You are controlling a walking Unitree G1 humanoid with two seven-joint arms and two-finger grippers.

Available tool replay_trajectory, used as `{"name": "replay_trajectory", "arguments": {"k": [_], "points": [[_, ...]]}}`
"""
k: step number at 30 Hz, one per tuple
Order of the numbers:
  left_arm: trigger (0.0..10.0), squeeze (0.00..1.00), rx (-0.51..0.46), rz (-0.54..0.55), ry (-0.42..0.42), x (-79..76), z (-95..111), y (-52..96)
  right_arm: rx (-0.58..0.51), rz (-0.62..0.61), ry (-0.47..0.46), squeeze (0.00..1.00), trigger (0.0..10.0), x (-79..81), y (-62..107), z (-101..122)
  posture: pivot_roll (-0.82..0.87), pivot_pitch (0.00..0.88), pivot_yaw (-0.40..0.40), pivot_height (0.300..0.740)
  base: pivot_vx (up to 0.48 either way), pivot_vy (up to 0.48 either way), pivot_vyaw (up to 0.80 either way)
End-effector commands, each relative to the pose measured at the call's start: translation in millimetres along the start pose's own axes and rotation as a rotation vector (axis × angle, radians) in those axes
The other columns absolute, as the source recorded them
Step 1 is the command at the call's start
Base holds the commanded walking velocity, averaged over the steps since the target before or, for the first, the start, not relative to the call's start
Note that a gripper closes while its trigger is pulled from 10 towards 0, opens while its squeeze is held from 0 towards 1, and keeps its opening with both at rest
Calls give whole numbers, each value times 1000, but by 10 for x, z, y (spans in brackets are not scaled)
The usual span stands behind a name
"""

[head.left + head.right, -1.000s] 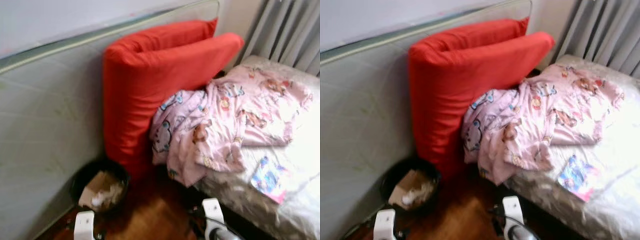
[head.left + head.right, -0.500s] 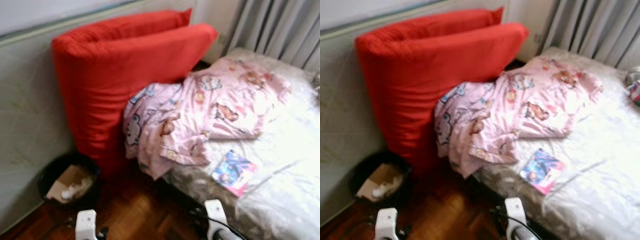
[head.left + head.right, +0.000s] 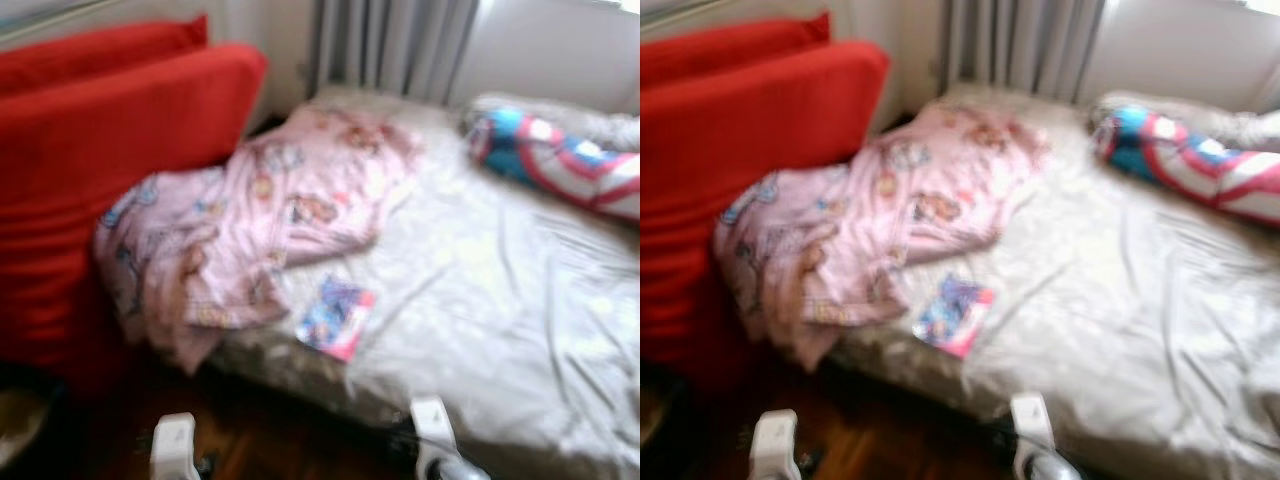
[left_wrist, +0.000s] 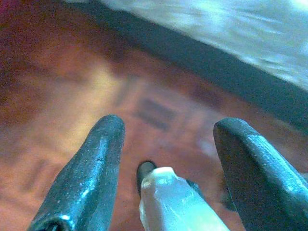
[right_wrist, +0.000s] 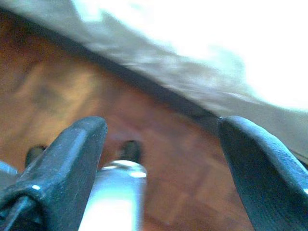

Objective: Clean up the room

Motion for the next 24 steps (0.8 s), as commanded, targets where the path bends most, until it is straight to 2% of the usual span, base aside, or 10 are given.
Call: {"name": "replay_trajectory", "arguments": {"k": [1,16,24], "points": [[10000,0,28,14,-11,80,-100,29,20,14,3,0,10000,66,0,-82,21,47,-64,734,0,-390,0],[10000,0,25,13,-12,78,-79,22,13,10,-10,0,10000,68,-2,-66,11,56,-64,734,0,-387,0],[10000,0,24,12,-14,77,-75,21,16,13,-16,0,10000,72,-3,-68,11,59,-63,734,0,-386,-705]]}}
Point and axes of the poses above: a point about 5 cm out from each wrist's last joint towards the gripper, its own y axis pointing back from the gripper into the wrist, its own z axis along the axis of the wrist's last joint, x = y × z, the point moved 4 cm from there along -y, pointing out of the wrist towards the gripper, and after that the axes turned 11 degrees about -y, right-handed, at the moved point
